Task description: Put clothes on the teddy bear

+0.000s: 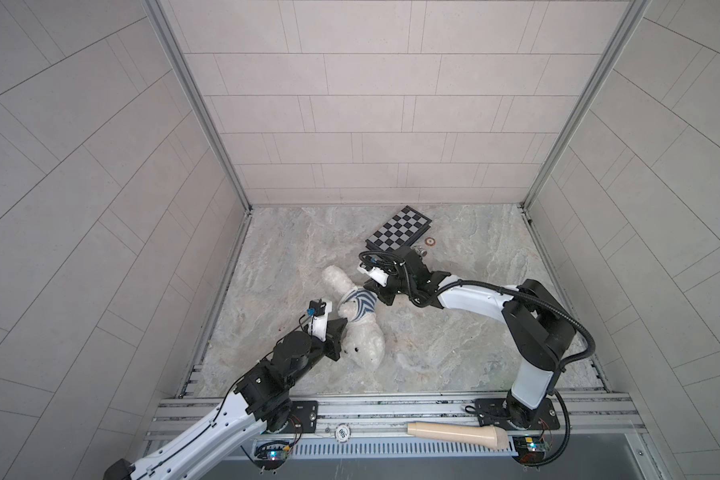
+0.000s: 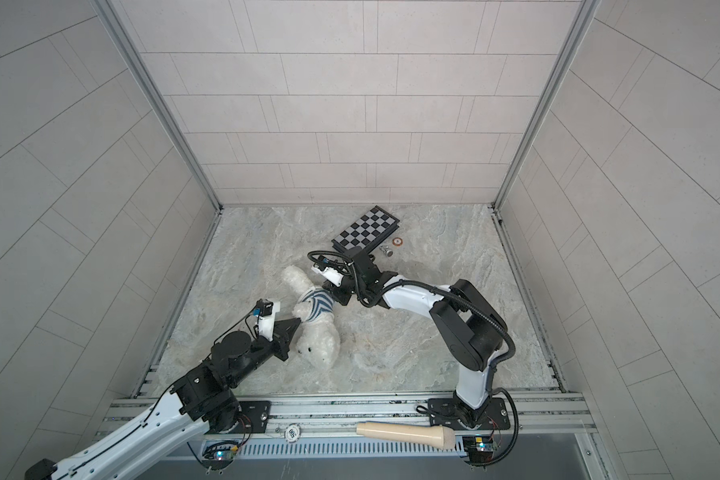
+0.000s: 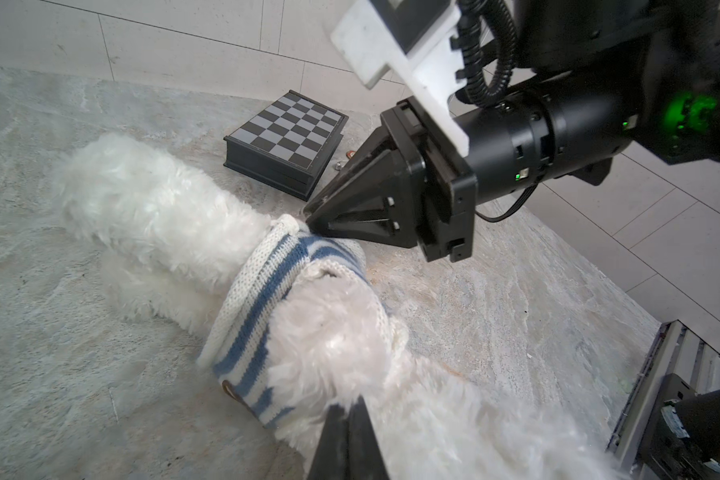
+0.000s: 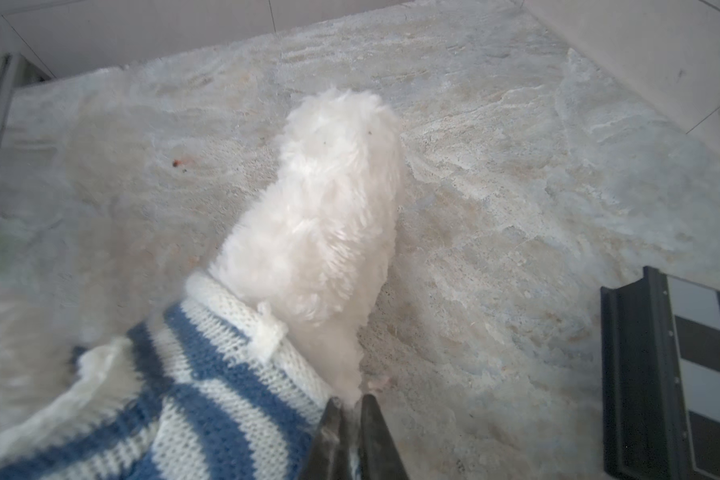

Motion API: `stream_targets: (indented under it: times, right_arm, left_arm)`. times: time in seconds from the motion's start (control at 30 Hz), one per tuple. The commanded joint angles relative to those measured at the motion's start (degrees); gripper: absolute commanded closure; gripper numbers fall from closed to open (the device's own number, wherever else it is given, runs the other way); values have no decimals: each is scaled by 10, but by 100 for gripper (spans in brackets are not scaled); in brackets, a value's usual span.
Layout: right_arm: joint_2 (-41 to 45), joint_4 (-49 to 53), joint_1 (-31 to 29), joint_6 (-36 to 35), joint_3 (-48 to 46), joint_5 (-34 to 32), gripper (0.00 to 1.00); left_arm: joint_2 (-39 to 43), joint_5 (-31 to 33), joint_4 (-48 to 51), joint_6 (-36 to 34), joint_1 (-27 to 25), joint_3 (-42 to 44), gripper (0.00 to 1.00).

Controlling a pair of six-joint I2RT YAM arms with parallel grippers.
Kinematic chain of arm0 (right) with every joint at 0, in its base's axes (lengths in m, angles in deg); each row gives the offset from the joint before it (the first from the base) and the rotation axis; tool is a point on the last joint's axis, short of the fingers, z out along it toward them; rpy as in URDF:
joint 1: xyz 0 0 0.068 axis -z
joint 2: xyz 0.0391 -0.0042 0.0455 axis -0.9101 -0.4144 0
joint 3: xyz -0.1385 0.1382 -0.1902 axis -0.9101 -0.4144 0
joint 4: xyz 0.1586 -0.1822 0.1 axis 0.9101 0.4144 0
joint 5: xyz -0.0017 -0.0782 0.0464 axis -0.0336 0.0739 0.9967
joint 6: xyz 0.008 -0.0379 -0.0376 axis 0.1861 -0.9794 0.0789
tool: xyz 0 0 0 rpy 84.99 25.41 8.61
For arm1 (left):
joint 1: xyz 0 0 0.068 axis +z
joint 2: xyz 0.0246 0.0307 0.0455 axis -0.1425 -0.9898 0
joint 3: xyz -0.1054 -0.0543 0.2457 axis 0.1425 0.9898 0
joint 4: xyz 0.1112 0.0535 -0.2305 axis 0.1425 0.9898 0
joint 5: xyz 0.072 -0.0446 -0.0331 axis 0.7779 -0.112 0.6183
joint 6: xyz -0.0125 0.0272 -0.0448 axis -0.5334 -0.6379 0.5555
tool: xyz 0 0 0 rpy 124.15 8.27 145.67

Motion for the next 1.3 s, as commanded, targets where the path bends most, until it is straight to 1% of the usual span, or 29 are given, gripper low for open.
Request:
stream_targets:
  times: [0.0,0.1,0.17,0.23,0.37,0.57,0.63,0.77,0.9,1.03,1.17,1.27]
  right_arm:
    - [62,-78,1,-8,-39,44,69]
    - [114,-133,-3,-10,-94,65,55]
    - [141,-139,-5,-17,-115,80,52]
    - [163,-142,-9,-34,-138,97,50]
    - [194,-212,-16,-28,-196,138,47]
    - [182,-189,-37,-44,-188,158,46]
    - [171,-198,-41,-43,-188,159,46]
    - [151,-211,-42,-37,-184,167,50]
    - [125,-209,-43,-39,-179,171,58]
    - [110,-201,-43,-48,-181,159,65]
    - [108,-179,-43,-68,-179,147,85]
    - [105,-157,-43,-88,-177,132,91]
  left_arm:
    - [-4,5,-1,7,-5,-32,100]
    - [-13,-13,-6,8,-4,-48,100]
    - [-15,-25,-12,13,-5,-55,100]
    - [-18,-36,-17,16,-4,-63,100]
    - [-22,-54,-20,18,-5,-82,100]
    - [-33,-69,-30,22,-5,-96,100]
    - [-36,-67,-31,24,-5,-97,100]
    - [-48,-58,-22,25,-5,-105,100]
    - [-55,-57,-33,30,-5,-105,100]
    - [-55,-57,-38,31,-5,-108,100]
    - [-53,-54,-33,28,-5,-113,100]
    - [-51,-49,-30,27,-4,-116,100]
